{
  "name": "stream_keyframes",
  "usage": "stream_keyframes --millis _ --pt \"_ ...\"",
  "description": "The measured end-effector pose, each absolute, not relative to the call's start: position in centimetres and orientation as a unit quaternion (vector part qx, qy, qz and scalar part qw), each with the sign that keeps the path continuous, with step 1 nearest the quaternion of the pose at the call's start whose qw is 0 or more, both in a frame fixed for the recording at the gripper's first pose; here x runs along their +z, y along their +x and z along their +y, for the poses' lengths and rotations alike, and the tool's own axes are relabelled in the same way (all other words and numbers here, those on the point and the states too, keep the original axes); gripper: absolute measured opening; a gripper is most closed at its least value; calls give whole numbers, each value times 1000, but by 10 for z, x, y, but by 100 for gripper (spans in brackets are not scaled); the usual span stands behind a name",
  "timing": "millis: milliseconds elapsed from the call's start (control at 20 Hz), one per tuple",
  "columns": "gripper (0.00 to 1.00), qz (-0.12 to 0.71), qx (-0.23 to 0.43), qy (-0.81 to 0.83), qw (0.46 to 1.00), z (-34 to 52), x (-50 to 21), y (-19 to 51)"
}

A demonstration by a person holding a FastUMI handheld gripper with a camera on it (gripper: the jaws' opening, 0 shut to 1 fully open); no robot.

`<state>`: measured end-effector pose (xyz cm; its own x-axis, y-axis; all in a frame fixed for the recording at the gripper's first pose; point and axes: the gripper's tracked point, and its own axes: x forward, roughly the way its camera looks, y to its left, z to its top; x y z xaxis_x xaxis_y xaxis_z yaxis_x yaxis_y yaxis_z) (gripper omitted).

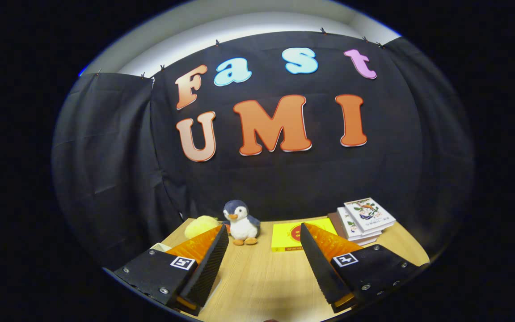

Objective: Open the storage box then place both shoes into the box .Put the left shoe in first, then the right shoe, with the right side of both shoes facing outward in a uniform manner.

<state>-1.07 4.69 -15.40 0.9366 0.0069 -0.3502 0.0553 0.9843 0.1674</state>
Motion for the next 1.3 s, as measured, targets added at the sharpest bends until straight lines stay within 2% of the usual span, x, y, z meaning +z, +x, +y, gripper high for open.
stream_keyframes --millis 300,550,1300 --pt "96 66 -29 49 996 -3 -101 -12" --pt "97 40 -30 35 998 -15 -84 -18" --pt "97 65 -43 49 996 -16 -97 -17"
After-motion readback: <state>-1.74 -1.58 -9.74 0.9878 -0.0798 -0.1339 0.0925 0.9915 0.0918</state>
